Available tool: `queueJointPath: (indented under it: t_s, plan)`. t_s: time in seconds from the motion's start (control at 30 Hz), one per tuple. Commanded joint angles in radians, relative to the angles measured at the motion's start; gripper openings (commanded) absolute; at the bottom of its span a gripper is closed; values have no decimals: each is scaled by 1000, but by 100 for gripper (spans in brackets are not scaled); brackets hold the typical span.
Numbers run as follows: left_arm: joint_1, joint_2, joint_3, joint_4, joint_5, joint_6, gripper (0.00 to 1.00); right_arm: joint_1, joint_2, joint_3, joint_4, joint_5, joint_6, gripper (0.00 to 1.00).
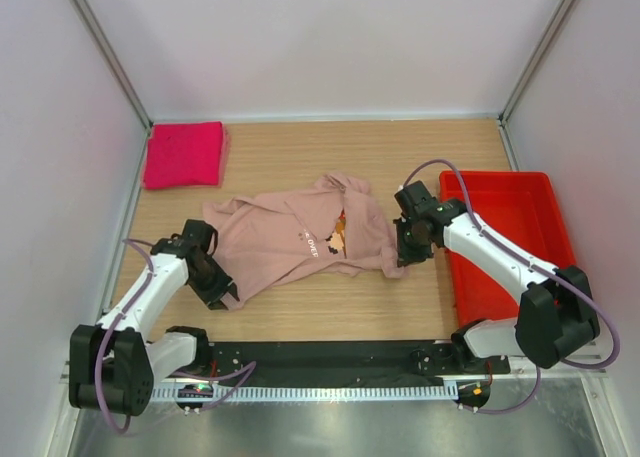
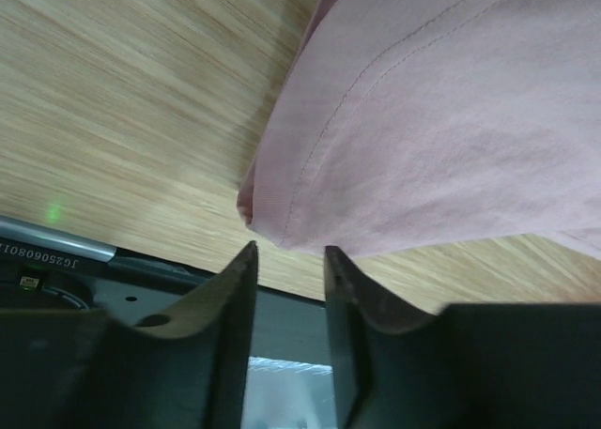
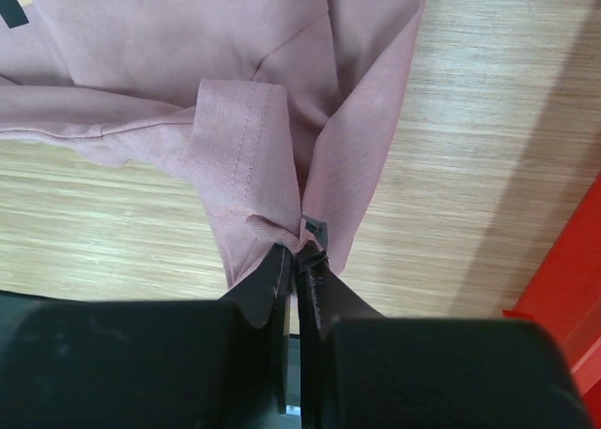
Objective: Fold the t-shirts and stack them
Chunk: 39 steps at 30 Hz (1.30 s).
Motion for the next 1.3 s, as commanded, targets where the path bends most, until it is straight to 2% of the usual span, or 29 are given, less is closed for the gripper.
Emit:
queueJointPath:
  t_s: [0.0, 0.07, 0.27, 0.53, 0.73, 0.77, 0.9, 1.1, 1.23, 1.27]
  plan:
    - [-4, -22, -7, 20, -24, -35, 38, -2, 2, 9, 23, -17, -29, 6]
    - [-4, -28, -21, 23, -18, -50, 43, 0, 2, 8, 23, -18, -31, 6]
    - [-5, -23, -65, 67, -24, -95, 48, 0, 6, 3, 27, -26, -40, 6]
    - [-5, 44, -79, 144, -33, -121, 47, 0, 14, 5, 29, -37, -46, 6]
    - [-5, 96, -102, 212, -4, -129, 31, 0, 12, 12, 23, -38, -34, 6]
    - [-5, 100, -107, 216, 2, -129, 22, -2, 12, 11, 21, -40, -31, 6]
    - [-7, 78, -107, 207, 17, -124, 0, -2, 14, -7, 27, -49, -14, 6]
    - [-5, -44, 45, 25, -42, -67, 0, -2, 26, -34, 16, -93, 29, 11]
    - [-7, -81, 229, -99, -149, 15, 0, 0, 41, -46, -8, -191, 31, 21]
    - [-7, -80, 251, -135, -156, 29, 0, -2, 43, -44, -16, -201, 30, 27]
